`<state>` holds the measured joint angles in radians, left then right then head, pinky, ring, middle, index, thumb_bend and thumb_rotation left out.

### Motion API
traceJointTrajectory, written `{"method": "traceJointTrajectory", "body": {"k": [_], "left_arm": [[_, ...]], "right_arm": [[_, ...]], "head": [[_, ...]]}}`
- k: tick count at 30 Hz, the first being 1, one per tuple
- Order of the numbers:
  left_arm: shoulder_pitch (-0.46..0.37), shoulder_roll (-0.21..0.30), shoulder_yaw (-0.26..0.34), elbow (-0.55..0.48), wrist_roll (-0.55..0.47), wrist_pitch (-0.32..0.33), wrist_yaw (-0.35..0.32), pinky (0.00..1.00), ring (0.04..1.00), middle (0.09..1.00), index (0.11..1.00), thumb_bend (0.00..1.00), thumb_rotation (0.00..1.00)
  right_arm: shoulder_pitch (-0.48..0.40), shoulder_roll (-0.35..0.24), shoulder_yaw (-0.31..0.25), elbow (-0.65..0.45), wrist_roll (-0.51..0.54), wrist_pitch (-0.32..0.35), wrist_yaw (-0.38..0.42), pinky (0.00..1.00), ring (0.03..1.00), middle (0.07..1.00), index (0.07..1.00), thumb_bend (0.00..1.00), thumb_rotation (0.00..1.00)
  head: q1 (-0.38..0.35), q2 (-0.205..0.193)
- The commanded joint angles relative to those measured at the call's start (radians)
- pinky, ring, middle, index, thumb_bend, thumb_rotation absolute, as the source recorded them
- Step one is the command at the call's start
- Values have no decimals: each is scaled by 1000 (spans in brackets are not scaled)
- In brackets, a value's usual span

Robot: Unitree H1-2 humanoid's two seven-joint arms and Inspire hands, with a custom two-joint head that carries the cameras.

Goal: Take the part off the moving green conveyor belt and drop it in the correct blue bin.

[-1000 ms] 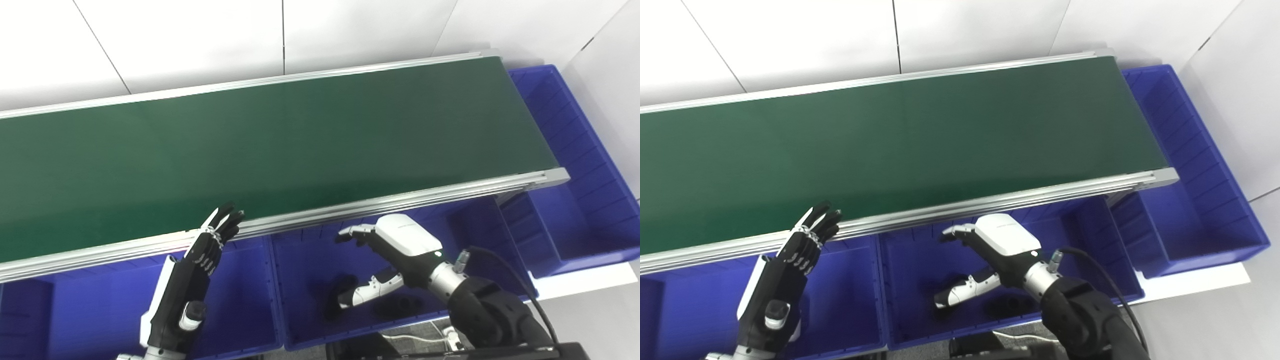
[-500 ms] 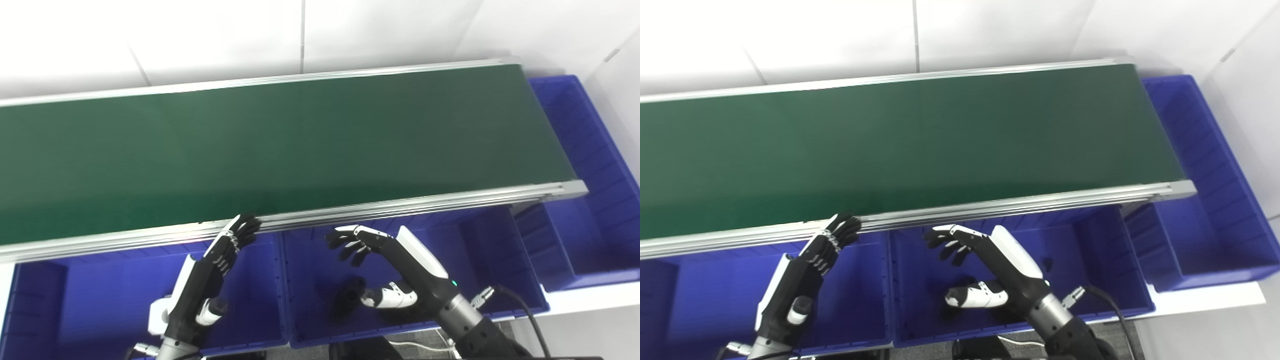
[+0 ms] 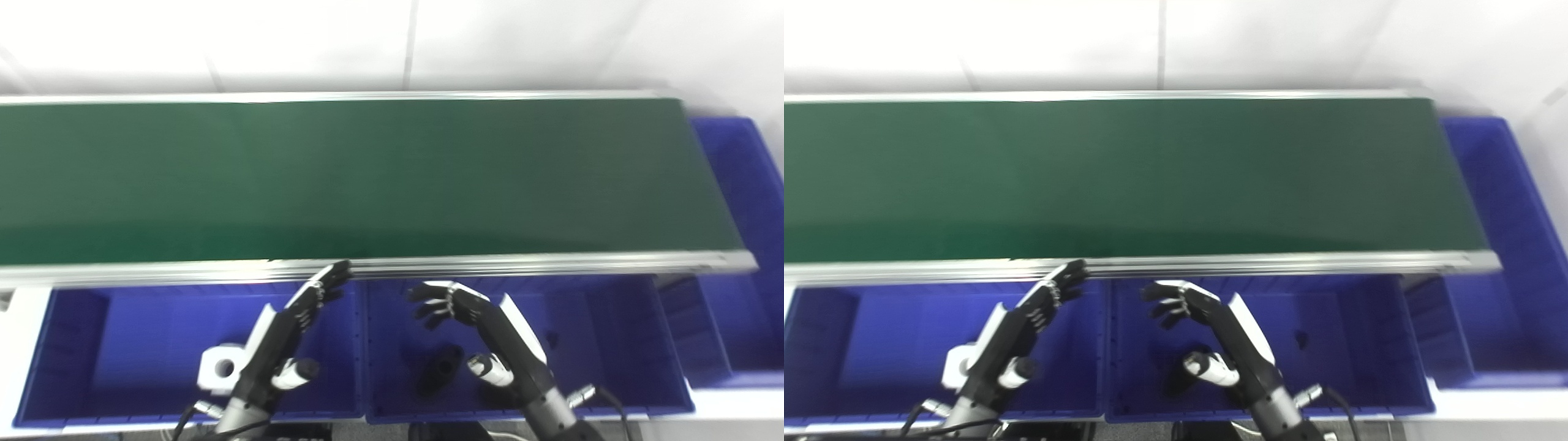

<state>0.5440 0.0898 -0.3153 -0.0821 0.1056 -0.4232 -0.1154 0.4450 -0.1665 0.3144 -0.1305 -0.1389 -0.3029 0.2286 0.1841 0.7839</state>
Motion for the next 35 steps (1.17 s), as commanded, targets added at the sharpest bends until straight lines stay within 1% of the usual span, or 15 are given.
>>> {"method": "traceJointTrajectory", "body": {"k": [1,5,6,10,13,19,20,21,22,23,24,25,26,32,35], "left_arm": [[-4,-1,-10,-13,11,-46,13,871,904,886,899,1000,970],[-7,1,-18,-3,9,-47,21,881,908,886,904,1000,977],[-7,1,-19,-2,9,-47,24,881,907,886,903,1000,976],[-10,13,-27,5,16,-46,38,888,912,891,905,1000,985],[-11,21,-33,11,12,-46,47,889,914,892,904,1000,984],[-6,34,-36,22,4,-46,55,875,906,890,894,1000,965],[-6,38,-38,25,6,-46,60,875,906,890,894,1000,965],[-7,41,-41,27,7,-46,64,871,904,889,893,1000,967],[-8,46,-45,32,12,-46,72,868,903,889,892,1000,968],[-9,49,-48,35,15,-47,78,863,901,887,890,1000,972],[-11,53,-52,42,20,-47,86,862,900,887,890,1000,973],[-13,56,-56,47,23,-47,93,856,899,887,889,1000,980],[-15,59,-60,52,26,-47,99,853,899,886,888,1000,983],[-23,66,-85,66,23,-46,130,830,890,874,873,1000,973],[-28,71,-96,74,27,-46,145,818,887,871,870,1000,973]], "right_arm": [[0,3,-2,28,17,-110,-15,672,739,774,753,1000,1000],[-14,3,-4,99,8,-163,-31,668,734,774,756,994,1000],[-16,1,-3,108,3,-166,-37,664,732,775,756,991,1000],[-23,-5,10,147,-11,-167,-70,662,727,776,756,978,1000],[-30,-11,24,166,-17,-166,-97,658,728,774,753,973,1000],[-45,-32,72,194,-50,-167,-171,650,726,767,751,964,1000],[-46,-35,81,199,-45,-167,-179,651,726,767,750,963,1000],[-47,-37,88,203,-41,-167,-185,658,730,768,749,961,1000],[-49,-40,95,210,-39,-167,-193,662,733,769,748,959,999],[-50,-42,101,214,-39,-167,-199,668,737,768,746,962,996],[-52,-44,107,221,-39,-167,-207,668,737,768,746,962,996],[-54,-46,113,226,-39,-167,-214,666,734,766,742,961,992],[-57,-49,119,232,-40,-167,-223,662,731,764,740,960,989],[-79,-74,165,260,-49,-167,-285,633,723,749,723,959,984],[-87,-85,187,267,-45,-167,-303,630,725,748,720,962,982]], "head": [[1,0],[-26,-15],[-26,-15],[-41,-42],[-41,-48],[-49,-73],[-51,-89],[-51,-89],[-53,-111],[-53,-111],[-57,-135],[-57,-135],[-57,-147],[-54,-172],[-54,-192]]}}
